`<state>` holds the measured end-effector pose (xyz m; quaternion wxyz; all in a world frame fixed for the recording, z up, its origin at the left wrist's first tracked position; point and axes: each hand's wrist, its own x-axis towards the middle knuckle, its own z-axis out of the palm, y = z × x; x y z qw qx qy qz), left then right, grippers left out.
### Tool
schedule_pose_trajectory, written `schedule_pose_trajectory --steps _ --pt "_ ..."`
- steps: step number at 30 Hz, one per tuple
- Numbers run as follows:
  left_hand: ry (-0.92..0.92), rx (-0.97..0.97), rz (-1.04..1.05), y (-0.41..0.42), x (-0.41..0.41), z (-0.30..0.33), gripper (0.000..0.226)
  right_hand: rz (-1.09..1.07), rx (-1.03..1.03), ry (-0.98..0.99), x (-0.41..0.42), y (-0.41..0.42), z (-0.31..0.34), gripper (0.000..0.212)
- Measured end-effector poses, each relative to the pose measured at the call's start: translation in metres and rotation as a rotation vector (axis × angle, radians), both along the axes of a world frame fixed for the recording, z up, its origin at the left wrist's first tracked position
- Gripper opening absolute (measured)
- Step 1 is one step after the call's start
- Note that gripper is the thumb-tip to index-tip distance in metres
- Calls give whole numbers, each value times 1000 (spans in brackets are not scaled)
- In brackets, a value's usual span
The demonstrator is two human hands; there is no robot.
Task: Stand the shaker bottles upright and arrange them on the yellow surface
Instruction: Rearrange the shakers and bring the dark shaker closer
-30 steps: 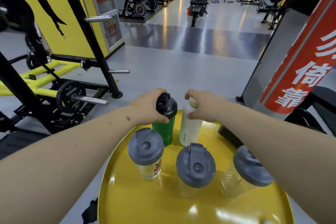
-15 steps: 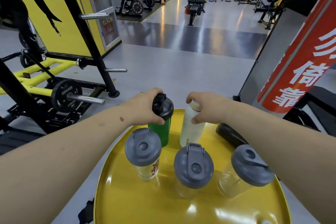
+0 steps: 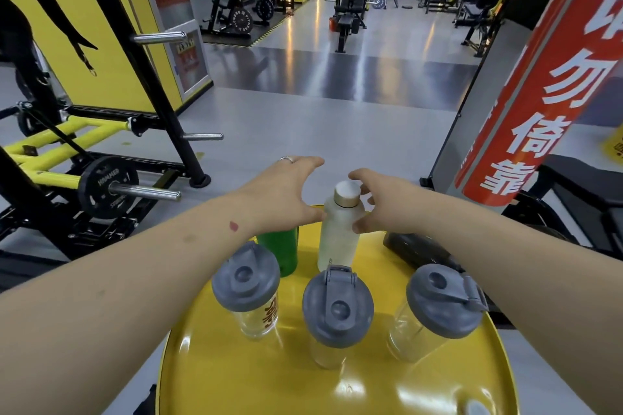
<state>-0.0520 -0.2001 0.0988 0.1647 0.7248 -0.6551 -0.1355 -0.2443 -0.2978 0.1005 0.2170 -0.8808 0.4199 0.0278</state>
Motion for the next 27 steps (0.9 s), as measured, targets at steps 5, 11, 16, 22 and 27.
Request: schedule_pose_trajectory --steps 5,11,16,22,27 --pt "62 -38 -152 -1 -44 10 85 15 -30 -29 -23 10 10 89" --pt "153 27 -314 5 -93 13 81 52 -86 145 -67 25 31 59" --pt "44 284 -423 7 -124 2 78 86 129 386 -111 39 45 48" --pt "-26 295 -487 3 -149 -8 67 63 79 413 -132 48 13 74" --pt "-86 306 -457 8 -144 -10 67 85 85 315 -133 47 7 73"
